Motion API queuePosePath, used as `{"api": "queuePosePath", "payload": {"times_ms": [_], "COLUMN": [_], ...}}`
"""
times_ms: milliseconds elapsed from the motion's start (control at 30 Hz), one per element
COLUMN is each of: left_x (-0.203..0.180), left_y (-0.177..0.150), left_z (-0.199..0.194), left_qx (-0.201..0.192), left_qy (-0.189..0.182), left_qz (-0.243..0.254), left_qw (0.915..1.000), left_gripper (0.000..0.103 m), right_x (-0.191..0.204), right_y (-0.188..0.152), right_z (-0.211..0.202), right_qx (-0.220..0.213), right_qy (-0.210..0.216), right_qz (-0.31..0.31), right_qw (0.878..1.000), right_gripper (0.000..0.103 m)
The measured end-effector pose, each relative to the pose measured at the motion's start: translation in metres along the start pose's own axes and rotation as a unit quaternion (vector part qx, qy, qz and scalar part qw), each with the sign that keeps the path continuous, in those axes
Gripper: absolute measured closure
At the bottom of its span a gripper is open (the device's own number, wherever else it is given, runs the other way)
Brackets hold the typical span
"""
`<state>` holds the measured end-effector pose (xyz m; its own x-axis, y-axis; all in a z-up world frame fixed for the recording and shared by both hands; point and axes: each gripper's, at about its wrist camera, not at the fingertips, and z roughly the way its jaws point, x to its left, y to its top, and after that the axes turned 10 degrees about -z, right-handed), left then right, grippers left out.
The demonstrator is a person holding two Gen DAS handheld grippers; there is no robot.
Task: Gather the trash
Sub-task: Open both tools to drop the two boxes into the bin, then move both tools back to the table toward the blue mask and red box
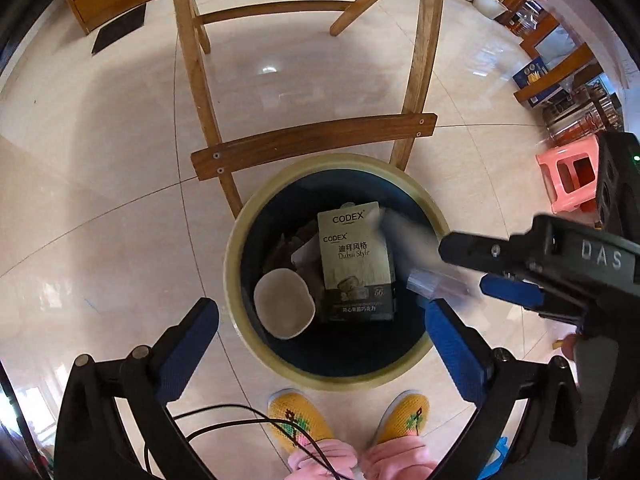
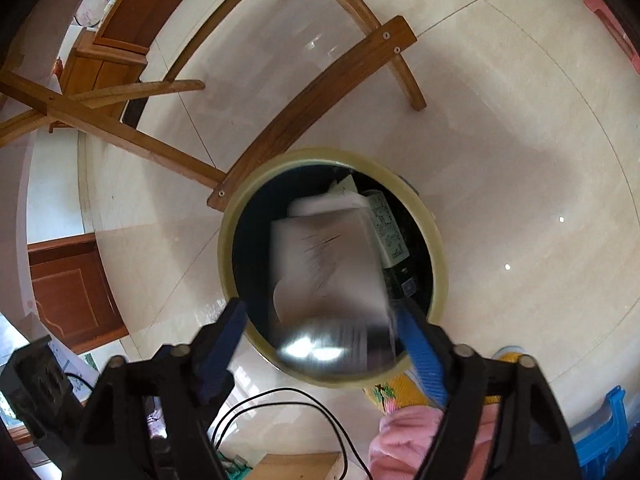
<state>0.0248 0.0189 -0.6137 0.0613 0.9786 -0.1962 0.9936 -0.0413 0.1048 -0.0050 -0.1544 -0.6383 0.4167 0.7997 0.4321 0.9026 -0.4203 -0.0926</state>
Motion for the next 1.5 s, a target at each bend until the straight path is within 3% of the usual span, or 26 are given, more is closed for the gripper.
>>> {"api": "queuePosePath", "payload": {"times_ms": [300, 500, 800, 1233, 1500], "left_x": [0.008, 0.0, -0.017, -0.039, -0.051], "left_y": [-0.014, -0.019, -0.002, 0.018, 0.039], "left_z": [-0.051, -0.11, -0.236, -0.436, -0.516], "left_qx": [-0.013, -0.024, -0.066, -0.152, -0.188], "left_qy": [-0.009, -0.019, -0.047, -0.087, -0.117], "left_qz": [-0.029, -0.037, -0.05, -0.013, 0.015], "left_qw": [0.9994, 0.9988, 0.9955, 0.9844, 0.975], "left_gripper": [0.001, 0.001, 0.001, 0.001, 0.001], "right_x": [0.004, 0.028, 0.09, 0.18, 0.24], "right_y": [-0.017, -0.035, -0.048, -0.066, -0.072], "right_z": [-0.018, -0.066, -0.184, -0.354, -0.442], "right_qx": [0.019, 0.021, -0.02, -0.089, -0.171], "right_qy": [-0.009, -0.006, -0.004, -0.013, -0.023], "right_qz": [-0.015, -0.048, -0.12, -0.208, -0.282], "right_qw": [1.0, 0.999, 0.993, 0.974, 0.944], "right_gripper": [0.018, 0.018, 0.018, 0.018, 0.018]}}
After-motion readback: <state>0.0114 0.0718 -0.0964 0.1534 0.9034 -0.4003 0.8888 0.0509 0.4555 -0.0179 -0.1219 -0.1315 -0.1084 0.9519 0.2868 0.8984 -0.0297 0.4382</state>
